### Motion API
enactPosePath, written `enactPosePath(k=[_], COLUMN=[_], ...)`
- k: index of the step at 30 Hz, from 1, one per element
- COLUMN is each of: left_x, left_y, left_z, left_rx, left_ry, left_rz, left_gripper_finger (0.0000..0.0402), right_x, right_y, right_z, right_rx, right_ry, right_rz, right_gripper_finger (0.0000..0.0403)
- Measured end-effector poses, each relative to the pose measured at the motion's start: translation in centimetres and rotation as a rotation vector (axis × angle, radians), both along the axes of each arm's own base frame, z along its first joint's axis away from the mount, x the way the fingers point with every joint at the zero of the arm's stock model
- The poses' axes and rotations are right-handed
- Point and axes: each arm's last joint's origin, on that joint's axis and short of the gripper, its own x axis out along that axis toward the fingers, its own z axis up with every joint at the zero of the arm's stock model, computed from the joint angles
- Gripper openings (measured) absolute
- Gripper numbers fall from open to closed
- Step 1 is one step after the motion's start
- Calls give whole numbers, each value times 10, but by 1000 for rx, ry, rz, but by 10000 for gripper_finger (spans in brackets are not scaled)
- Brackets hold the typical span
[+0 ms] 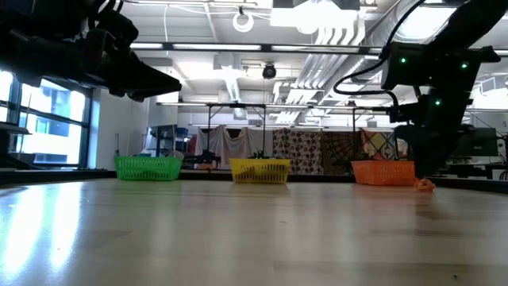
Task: Sort rubber bands into baskets
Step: Put the orange rubber band into the orange bin
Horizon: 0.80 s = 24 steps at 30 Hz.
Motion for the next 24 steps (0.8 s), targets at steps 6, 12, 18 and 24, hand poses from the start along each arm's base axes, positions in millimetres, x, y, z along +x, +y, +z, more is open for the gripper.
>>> enactPosePath(k=[6,12,18,24], left_x=[0,0,0,0], left_y=[0,0,0,0], left_z=[0,0,-1,-1], left_rx=[0,0,1,1], left_ry=[1,1,5,10], left_rz=[0,0,0,0], left_gripper_finger=[85,85,85,85], right_x=[1,3,5,5], right_y=[-4,-7,-9,-9], right_z=[0,-8,-13,-11], right_rx=[34,56,64,49], right_ry=[-16,26,62,44], right_rz=[17,6,15,32], right_gripper_finger=[128,127,74,11])
